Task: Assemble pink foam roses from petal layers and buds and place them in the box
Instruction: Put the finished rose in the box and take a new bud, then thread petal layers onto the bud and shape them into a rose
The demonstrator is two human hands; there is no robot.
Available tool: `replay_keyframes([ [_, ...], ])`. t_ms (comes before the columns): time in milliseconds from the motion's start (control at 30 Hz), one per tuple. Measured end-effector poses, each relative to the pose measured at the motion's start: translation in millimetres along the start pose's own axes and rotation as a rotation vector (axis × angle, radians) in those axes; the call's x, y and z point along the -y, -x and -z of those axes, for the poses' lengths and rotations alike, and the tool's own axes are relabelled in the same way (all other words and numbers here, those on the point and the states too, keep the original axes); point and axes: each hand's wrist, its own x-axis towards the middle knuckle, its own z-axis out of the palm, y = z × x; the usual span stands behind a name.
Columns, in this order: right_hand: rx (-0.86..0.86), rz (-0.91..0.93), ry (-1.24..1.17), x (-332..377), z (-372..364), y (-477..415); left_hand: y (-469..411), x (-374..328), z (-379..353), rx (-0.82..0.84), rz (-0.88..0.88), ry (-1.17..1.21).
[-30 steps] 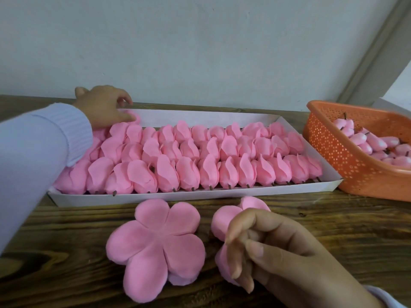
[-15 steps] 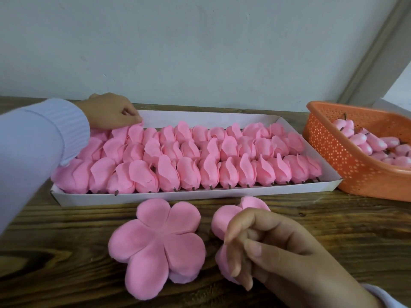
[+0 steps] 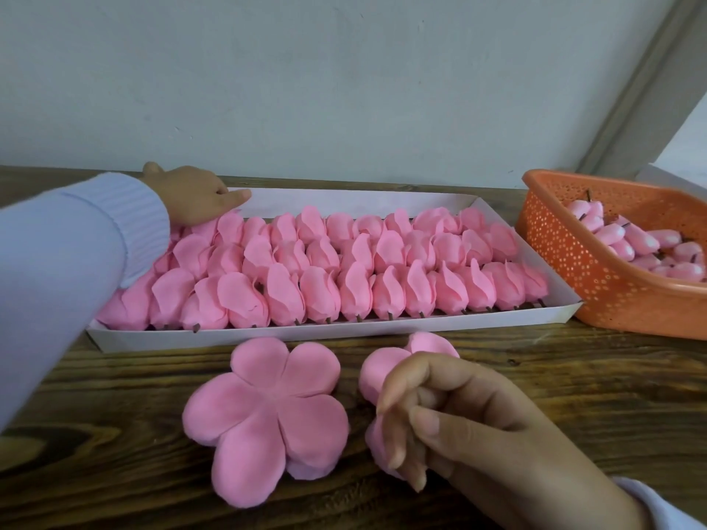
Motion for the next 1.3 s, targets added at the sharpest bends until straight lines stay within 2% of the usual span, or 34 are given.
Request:
replay_keyframes([
  [100, -0.019, 0.029, -0.012, 0.9, -1.7, 0.9, 1.3, -4.3, 1.1, -0.001, -0.004, -0.035],
  [200, -0.116, 0.133, -0.097, 1.9, -5.3, 1.9, 6.7, -5.7, 0.9, -0.084, -0.065, -0.159],
  [367, -0.401, 0.259, -0.186, 7.5, -4.6, 2.3, 25.8, -10.0, 17.9, -0.267, -0.051, 0.055],
  [467, -0.518, 0.295, -0.202, 10.8, -2.9, 0.7, 52.3, -24.4, 37.0, -0.482, -0.071, 0.37],
  [567, -0.624, 0.311, -0.177, 11.6, 1.0, -0.8, 94.4, -49.8, 57.6, -0.623, -0.127, 0.928],
  [633, -0.666, 0.319, -0.15, 11.7, 2.8, -1.6, 131.2, -71.2, 65.7, -0.529, -0.165, 1.304],
  [700, -0.694, 0.325, -0.135, 11.0, 4.0, -2.5, 166.7, -92.1, 59.4, -0.298, -0.243, 1.423],
  [733, -0.711, 0.325, -0.137, 10.7, 4.6, -2.7, 180.4, -102.5, 49.5, -0.214, -0.282, 1.382],
  [800, -0.736, 0.324, -0.157, 10.1, 6.3, -3.1, 202.1, -121.9, 22.5, -0.164, -0.302, 1.241],
  [1000, -0.773, 0.31, -0.17, 9.5, 8.5, -4.4, 217.7, -147.9, -31.2, -0.314, -0.205, 0.651],
  [1300, -0.783, 0.328, -0.143, 11.3, 6.4, -3.6, 216.9, -145.8, -37.8, -0.365, -0.287, 0.762],
])
